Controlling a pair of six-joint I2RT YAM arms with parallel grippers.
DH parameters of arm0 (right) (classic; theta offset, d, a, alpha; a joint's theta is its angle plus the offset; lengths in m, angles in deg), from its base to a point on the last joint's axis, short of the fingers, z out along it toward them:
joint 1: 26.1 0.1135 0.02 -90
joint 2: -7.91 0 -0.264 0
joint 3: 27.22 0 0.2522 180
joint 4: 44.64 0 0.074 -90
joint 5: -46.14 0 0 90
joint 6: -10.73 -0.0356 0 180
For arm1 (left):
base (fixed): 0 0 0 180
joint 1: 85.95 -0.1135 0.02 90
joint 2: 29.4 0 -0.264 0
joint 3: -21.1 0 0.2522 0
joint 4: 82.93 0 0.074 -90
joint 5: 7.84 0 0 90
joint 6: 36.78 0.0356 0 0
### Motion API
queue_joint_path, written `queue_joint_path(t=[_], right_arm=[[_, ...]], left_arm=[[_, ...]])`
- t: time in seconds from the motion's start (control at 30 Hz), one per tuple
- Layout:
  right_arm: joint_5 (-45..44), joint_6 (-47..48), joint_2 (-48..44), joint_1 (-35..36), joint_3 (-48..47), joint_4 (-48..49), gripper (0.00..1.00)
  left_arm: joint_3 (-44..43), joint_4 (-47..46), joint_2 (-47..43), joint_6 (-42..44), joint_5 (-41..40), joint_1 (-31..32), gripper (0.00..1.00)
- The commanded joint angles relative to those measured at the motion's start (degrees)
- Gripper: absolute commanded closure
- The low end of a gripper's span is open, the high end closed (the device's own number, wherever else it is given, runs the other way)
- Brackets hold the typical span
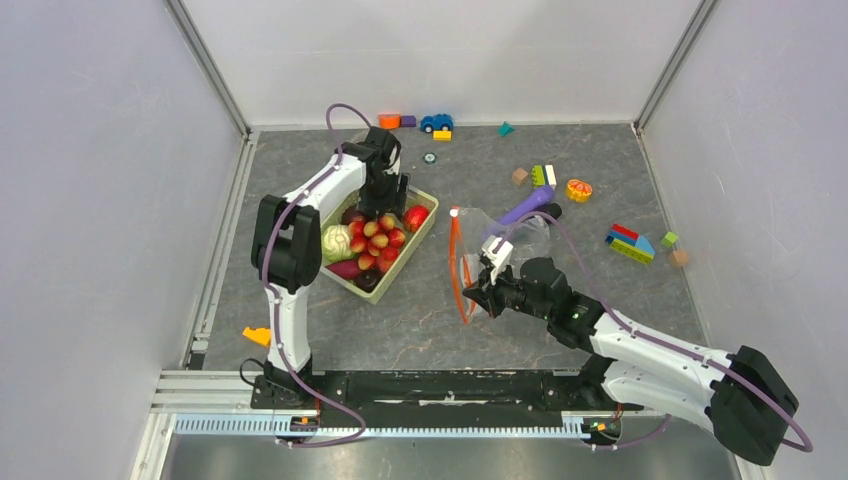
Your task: Place the food in the zip-top bag and seal the zipper
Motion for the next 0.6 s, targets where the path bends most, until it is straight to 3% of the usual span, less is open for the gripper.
queue_joint_path(t=[0.0,0.07,0.2,0.27,0.57], right_arm=[[-1.52,0.78,-1.33,0.18,-0.03,0.76,1.0],[-1.82,1.01,-1.24,0.18,-0.17,0.55,1.0],[-2.5,0.71,-1.28,0.18,-0.04,0.41,1.0],[-2.49,0.8,-1.37,0.2,-0.23,0.32,1.0],[-4.37,0.37,-2.57,0.2,0.04,0.23,1.0]], left_arm=[[0.71,0.41,0.26,1.33,1.56,0.2,0.3],[2.55,-0.82,-0.08,0.4,1.74,0.16,0.41],[4.16,-2.05,-1.18,-1.01,3.07,0.16,0.83],[4.34,-2.23,-3.25,-1.3,2.64,0.16,0.98],[10.72,-9.95,-18.59,-4.71,0.75,0.18,0.98]])
